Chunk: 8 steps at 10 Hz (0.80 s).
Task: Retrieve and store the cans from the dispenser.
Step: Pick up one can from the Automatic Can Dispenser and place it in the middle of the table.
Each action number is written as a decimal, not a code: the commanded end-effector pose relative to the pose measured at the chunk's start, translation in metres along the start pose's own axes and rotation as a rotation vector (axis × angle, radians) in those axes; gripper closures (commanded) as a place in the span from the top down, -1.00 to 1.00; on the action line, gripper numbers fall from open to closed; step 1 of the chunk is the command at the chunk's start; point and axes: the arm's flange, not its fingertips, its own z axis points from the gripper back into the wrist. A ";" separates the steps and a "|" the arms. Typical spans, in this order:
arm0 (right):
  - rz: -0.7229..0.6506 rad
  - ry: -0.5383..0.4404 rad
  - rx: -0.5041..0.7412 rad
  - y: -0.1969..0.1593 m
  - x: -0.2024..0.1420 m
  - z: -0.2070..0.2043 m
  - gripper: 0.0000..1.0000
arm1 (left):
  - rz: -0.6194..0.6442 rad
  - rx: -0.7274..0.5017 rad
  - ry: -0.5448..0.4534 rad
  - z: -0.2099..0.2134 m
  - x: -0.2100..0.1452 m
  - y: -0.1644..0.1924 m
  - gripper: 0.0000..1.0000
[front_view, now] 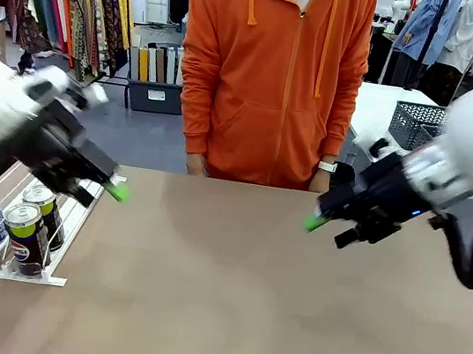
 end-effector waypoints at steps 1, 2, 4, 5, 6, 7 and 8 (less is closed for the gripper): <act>-0.118 -0.082 0.265 -0.036 -0.026 0.073 1.00 | 0.119 -0.177 -0.120 0.089 -0.031 0.033 1.00; -0.162 -0.156 0.344 -0.064 -0.047 0.112 1.00 | 0.169 -0.243 -0.200 0.135 -0.050 0.062 1.00; -0.255 -0.342 0.525 -0.134 -0.096 0.168 1.00 | 0.298 -0.385 -0.389 0.204 -0.107 0.127 1.00; -0.288 -0.410 0.599 -0.169 -0.117 0.182 1.00 | 0.344 -0.420 -0.474 0.221 -0.141 0.153 1.00; -0.349 -0.480 0.666 -0.202 -0.135 0.191 1.00 | 0.405 -0.441 -0.537 0.233 -0.174 0.176 1.00; -0.407 -0.528 0.690 -0.227 -0.147 0.194 1.00 | 0.460 -0.443 -0.583 0.240 -0.198 0.193 1.00; -0.417 -0.568 0.698 -0.245 -0.152 0.190 1.00 | 0.502 -0.402 -0.623 0.241 -0.212 0.204 1.00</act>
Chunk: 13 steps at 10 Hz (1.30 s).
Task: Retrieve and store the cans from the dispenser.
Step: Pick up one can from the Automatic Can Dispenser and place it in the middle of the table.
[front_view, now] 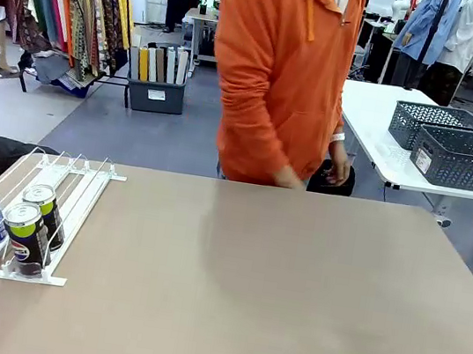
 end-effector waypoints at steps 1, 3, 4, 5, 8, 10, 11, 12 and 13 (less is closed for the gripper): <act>0.055 -0.036 -0.014 -0.026 -0.004 -0.035 1.00 | -0.029 0.011 -0.057 -0.012 0.006 0.009 1.00; 0.000 0.000 0.000 0.000 0.000 0.000 1.00 | 0.000 0.000 0.000 0.000 0.000 0.000 1.00; 0.000 0.000 0.000 0.000 0.000 0.000 1.00 | 0.000 0.000 0.000 0.000 0.000 0.000 1.00; 0.000 0.000 0.000 0.000 0.000 0.000 1.00 | 0.000 0.000 0.000 0.000 0.000 0.000 1.00; 0.000 0.000 0.000 0.000 0.000 0.000 1.00 | 0.000 0.000 0.000 0.000 0.000 0.000 1.00; 0.000 0.000 0.000 0.000 0.000 0.000 1.00 | 0.019 0.021 0.008 -0.002 -0.003 0.000 1.00; 0.000 0.000 0.000 0.000 0.000 0.000 1.00 | -0.031 0.076 0.052 -0.014 -0.006 -0.013 1.00; 0.000 0.000 0.000 0.000 0.000 0.000 1.00 | -0.093 0.125 0.113 -0.037 -0.010 -0.034 1.00; 0.000 0.000 0.000 0.000 0.000 0.000 1.00 | -0.161 0.148 0.235 -0.070 -0.018 -0.056 1.00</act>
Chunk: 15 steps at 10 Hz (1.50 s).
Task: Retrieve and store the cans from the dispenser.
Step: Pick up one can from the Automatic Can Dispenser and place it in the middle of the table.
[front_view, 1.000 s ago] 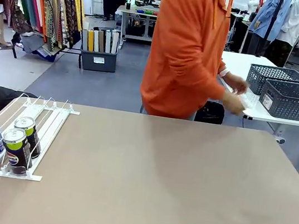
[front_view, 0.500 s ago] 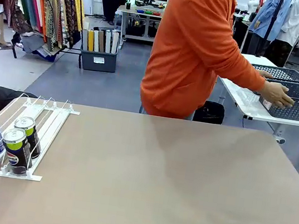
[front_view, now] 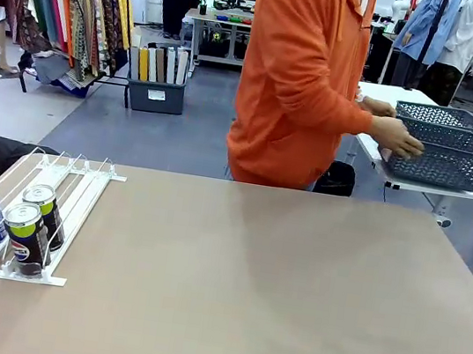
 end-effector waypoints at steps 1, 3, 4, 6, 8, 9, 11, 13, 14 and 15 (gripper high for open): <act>-0.017 -0.006 0.017 0.006 0.001 0.000 1.00 | -0.158 0.108 0.212 -0.065 -0.006 -0.047 1.00; -0.017 -0.006 0.017 0.006 0.001 0.000 1.00 | -0.273 0.349 0.428 -0.135 -0.010 -0.075 1.00; -0.017 -0.006 0.017 0.006 0.001 0.000 1.00 | -0.326 0.485 0.457 -0.153 -0.013 -0.083 1.00; -0.017 -0.006 0.017 0.006 0.001 0.000 1.00 | -0.422 0.865 0.491 -0.194 -0.028 -0.098 1.00; -0.017 -0.006 0.017 0.006 0.001 0.000 1.00 | -0.480 1.018 0.434 -0.226 -0.040 -0.110 1.00; -0.017 -0.006 0.017 0.006 0.001 0.000 1.00 | -0.453 1.005 0.385 -0.236 -0.040 -0.112 1.00; -0.017 -0.006 0.017 0.006 0.001 0.000 1.00 | -0.496 0.926 0.491 -0.224 -0.025 -0.122 1.00; -0.017 -0.006 0.017 0.006 0.001 0.000 1.00 | -0.496 0.926 0.491 -0.224 -0.025 -0.122 1.00; -0.017 -0.006 0.017 0.006 0.001 0.000 1.00 | -0.495 0.967 0.469 -0.232 -0.026 -0.124 1.00; -0.017 -0.006 0.017 0.006 0.001 0.000 1.00 | -0.455 0.998 0.456 -0.252 -0.020 -0.109 1.00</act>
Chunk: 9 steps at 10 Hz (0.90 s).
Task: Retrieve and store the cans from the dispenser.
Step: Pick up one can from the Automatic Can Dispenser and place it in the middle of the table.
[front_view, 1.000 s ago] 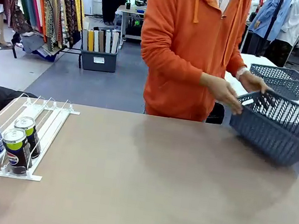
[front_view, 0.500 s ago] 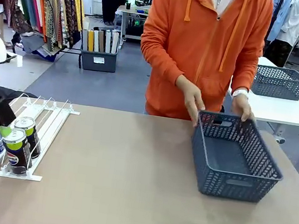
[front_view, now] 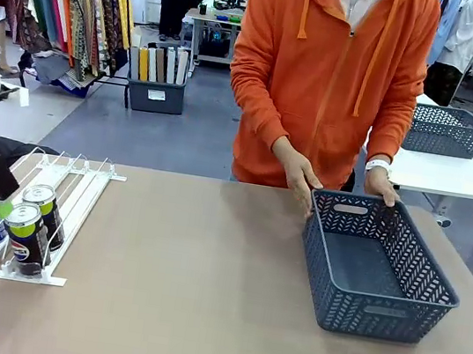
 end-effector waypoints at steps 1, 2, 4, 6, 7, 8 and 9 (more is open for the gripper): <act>-0.015 -0.008 0.018 0.006 0.001 0.000 1.00 | 0.085 0.070 -0.018 -0.030 0.018 -0.003 1.00; -0.015 -0.008 0.018 0.006 0.001 0.000 1.00 | 0.119 0.082 -0.018 -0.047 0.027 -0.004 1.00; -0.015 -0.008 0.018 0.006 0.001 0.000 1.00 | 0.152 0.071 -0.039 -0.068 0.038 -0.003 1.00; -0.015 -0.008 0.018 0.006 0.001 0.000 1.00 | 0.189 0.087 0.010 -0.091 0.045 0.005 1.00; -0.015 -0.008 0.018 0.006 0.001 0.000 1.00 | 0.196 0.078 0.035 -0.103 0.046 0.009 1.00; -0.015 -0.008 0.018 0.006 0.001 0.000 1.00 | 0.206 0.071 0.048 -0.113 0.046 0.015 1.00; -0.015 -0.008 0.018 0.006 0.001 0.000 1.00 | 0.210 0.067 0.049 -0.121 0.046 0.018 1.00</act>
